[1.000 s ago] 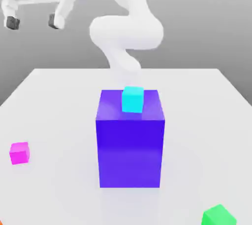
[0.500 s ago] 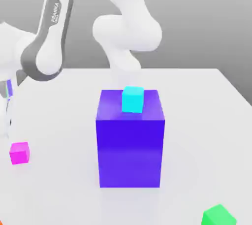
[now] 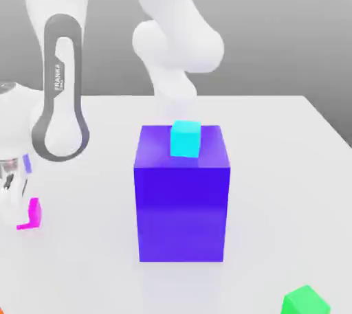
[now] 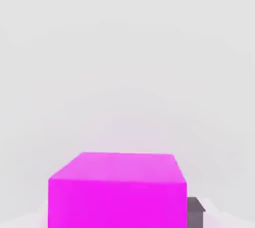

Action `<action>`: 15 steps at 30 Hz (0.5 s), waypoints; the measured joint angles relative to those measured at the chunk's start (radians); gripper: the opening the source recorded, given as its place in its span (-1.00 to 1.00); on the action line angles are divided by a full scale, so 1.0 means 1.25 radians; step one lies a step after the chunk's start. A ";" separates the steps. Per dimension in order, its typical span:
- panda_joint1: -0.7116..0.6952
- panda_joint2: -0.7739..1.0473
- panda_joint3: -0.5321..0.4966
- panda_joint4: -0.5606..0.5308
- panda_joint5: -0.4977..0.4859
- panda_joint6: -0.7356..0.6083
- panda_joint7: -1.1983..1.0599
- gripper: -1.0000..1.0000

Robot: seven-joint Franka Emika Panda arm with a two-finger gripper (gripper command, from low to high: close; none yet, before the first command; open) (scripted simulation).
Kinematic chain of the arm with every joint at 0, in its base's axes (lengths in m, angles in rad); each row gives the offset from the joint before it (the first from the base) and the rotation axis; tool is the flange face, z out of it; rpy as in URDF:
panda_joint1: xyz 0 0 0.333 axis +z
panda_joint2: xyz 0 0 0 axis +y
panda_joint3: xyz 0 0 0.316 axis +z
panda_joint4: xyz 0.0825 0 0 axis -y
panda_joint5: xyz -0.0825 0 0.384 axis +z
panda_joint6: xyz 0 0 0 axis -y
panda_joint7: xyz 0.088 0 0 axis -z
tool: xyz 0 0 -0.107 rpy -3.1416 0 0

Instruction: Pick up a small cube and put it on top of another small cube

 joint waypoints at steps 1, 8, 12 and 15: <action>0.011 -0.028 -0.016 -0.006 -0.022 -0.021 0.016 -1.00; 0.165 -0.065 0.073 0.064 -0.136 -0.133 0.084 -1.00; 0.270 -0.043 0.165 0.127 -0.179 -0.178 0.104 -1.00; 0.341 -0.032 0.222 0.164 -0.205 -0.205 0.117 -1.00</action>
